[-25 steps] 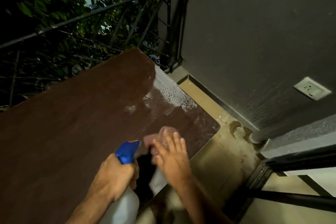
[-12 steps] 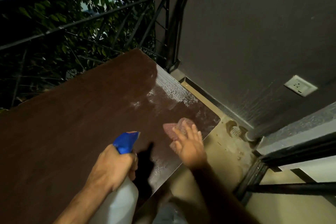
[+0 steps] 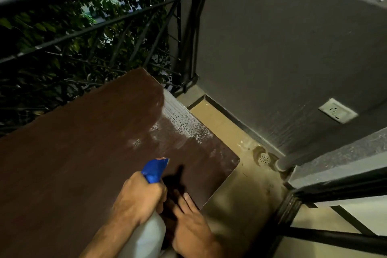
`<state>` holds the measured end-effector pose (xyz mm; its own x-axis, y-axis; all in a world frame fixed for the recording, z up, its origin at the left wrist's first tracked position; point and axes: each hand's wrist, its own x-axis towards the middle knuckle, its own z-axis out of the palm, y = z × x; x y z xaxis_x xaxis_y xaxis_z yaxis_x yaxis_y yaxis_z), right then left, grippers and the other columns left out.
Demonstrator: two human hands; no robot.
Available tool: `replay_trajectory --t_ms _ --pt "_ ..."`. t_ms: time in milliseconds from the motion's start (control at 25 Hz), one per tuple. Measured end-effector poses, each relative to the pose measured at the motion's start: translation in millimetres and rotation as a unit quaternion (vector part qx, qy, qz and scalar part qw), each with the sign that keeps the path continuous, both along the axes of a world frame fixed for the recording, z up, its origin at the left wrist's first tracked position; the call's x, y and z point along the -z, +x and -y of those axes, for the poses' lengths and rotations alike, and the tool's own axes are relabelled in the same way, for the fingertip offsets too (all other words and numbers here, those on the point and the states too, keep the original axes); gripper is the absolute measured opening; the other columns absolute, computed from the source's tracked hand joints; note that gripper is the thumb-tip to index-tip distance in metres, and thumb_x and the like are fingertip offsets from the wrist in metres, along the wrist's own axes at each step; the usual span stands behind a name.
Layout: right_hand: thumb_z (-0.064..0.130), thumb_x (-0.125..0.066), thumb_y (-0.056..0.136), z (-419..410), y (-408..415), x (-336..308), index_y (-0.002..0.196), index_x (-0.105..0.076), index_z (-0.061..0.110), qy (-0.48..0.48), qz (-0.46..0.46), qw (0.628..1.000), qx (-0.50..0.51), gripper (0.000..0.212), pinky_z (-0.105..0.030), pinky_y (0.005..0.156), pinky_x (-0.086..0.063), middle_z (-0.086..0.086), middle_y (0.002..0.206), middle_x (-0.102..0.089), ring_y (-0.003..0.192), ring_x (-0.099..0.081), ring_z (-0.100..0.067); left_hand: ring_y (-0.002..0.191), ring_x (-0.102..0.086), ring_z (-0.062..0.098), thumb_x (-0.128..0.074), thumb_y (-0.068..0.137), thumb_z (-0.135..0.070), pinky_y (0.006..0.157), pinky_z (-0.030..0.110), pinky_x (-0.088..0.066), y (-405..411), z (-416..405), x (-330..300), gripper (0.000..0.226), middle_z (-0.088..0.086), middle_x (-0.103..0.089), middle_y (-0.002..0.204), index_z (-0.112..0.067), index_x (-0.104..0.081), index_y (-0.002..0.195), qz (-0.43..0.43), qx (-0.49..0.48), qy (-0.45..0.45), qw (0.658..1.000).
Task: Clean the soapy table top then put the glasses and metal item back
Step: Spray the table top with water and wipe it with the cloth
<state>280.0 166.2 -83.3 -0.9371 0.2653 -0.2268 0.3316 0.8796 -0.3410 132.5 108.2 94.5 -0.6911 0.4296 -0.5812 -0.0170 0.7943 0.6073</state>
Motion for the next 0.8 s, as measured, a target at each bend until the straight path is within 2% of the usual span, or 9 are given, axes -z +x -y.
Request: replay_trajectory --t_ms 160,240,360,440,520,600,680,760,800 --pt "0.047 -0.044 0.077 -52.3 -12.3 -2.3 0.121 -0.064 0.041 0.057 -0.014 0.994 -0.089 0.048 -0.041 0.117 -0.029 0.009 0.143 -0.054 0.141 -0.039 -0.016 0.057 -0.068 0.012 -0.056 0.061 -0.03 0.059 0.029 -0.048 -6.8 -22.7 2.3 0.022 -0.002 -0.074 0.057 -0.017 -0.074 0.063 -0.003 -0.027 -0.013 1.0" --pt "0.047 -0.046 0.082 -101.6 -26.5 -4.9 0.119 -0.061 0.041 0.052 -0.023 0.998 -0.03 0.041 -0.051 0.114 -0.034 0.001 0.154 -0.042 0.146 -0.027 -0.025 0.054 -0.068 0.013 -0.059 0.073 -0.024 0.059 0.029 -0.048 -10.5 -25.8 0.4 0.019 0.0 -0.074 0.056 -0.016 -0.072 0.062 -0.004 -0.049 -0.017 0.999" --pt "0.052 -0.044 0.096 -172.7 -67.4 -6.8 0.149 -0.036 0.043 0.069 -0.025 0.993 0.093 0.055 -0.048 0.122 -0.005 0.001 0.164 -0.009 0.151 -0.009 -0.031 0.048 -0.064 0.005 -0.061 0.072 -0.019 0.057 0.029 -0.047 -16.7 -23.0 -4.1 0.017 -0.005 -0.073 0.054 -0.024 -0.07 0.058 0.001 -0.062 -0.013 0.998" --pt "0.053 -0.035 0.101 -195.7 -104.3 -14.1 0.154 -0.021 0.043 0.049 -0.003 0.99 0.136 0.056 -0.044 0.121 0.007 0.001 0.165 0.003 0.152 0.004 -0.029 0.052 -0.061 -0.008 -0.057 0.061 -0.026 0.058 0.027 -0.047 -20.4 -20.6 -10.3 0.012 -0.026 -0.068 0.054 -0.03 -0.066 0.054 -0.004 -0.072 -0.007 0.997" --pt "0.052 -0.029 0.102 -189.8 -132.6 -19.5 0.155 -0.015 0.042 0.06 0.018 0.99 0.129 0.056 -0.047 0.121 0.008 -0.003 0.166 0.004 0.151 0.009 -0.031 0.055 -0.058 -0.017 -0.051 0.055 -0.03 0.06 0.024 -0.047 -25.1 -19.5 -16.9 0.02 -0.038 -0.062 0.054 -0.043 -0.066 0.055 -0.011 -0.092 0.003 0.996" --pt "0.05 -0.032 0.101 -157.7 -141.6 -20.9 0.154 -0.021 0.041 0.062 0.025 0.997 0.045 0.055 -0.049 0.12 0.01 -0.006 0.165 0.007 0.151 0.01 -0.034 0.052 -0.057 -0.017 -0.049 0.057 -0.031 0.061 0.021 -0.046 -30.0 -18.2 -21.2 0.027 -0.038 -0.062 0.053 -0.052 -0.066 0.056 -0.011 -0.106 0.003 0.994" --pt "0.044 -0.042 0.092 -110.7 -123.8 -15.7 0.142 -0.05 0.036 0.079 0.005 0.99 -0.113 0.051 -0.05 0.12 0.007 -0.007 0.164 -0.015 0.151 -0.006 -0.033 0.05 -0.058 -0.014 -0.054 0.067 -0.03 0.062 0.019 -0.046 -36.5 -19.0 -23.4 0.023 -0.039 -0.06 0.052 -0.045 -0.068 0.058 -0.012 -0.114 0.005 0.993" --pt "0.047 -0.053 0.08 -71.1 -96.4 -8.6 0.114 -0.073 0.041 0.14 0.019 0.965 -0.219 0.04 -0.046 0.122 -0.007 0.007 0.142 -0.056 0.138 -0.044 -0.018 0.048 -0.057 -0.009 -0.059 0.08 -0.019 0.061 0.019 -0.046 -46.1 -18.0 -16.6 0.027 -0.038 -0.059 0.049 -0.033 -0.061 0.058 -0.021 -0.116 -0.003 0.993" --pt "0.05 -0.058 0.076 -59.2 -87.0 -6.6 0.106 -0.075 0.045 0.157 0.033 0.956 -0.247 0.035 -0.041 0.121 -0.012 0.016 0.129 -0.064 0.127 -0.055 -0.008 0.048 -0.056 -0.007 -0.059 0.082 -0.015 0.059 0.019 -0.045 -50.7 -17.9 -13.1 0.029 -0.036 -0.06 0.048 -0.033 -0.058 0.059 -0.021 -0.116 -0.011 0.993"
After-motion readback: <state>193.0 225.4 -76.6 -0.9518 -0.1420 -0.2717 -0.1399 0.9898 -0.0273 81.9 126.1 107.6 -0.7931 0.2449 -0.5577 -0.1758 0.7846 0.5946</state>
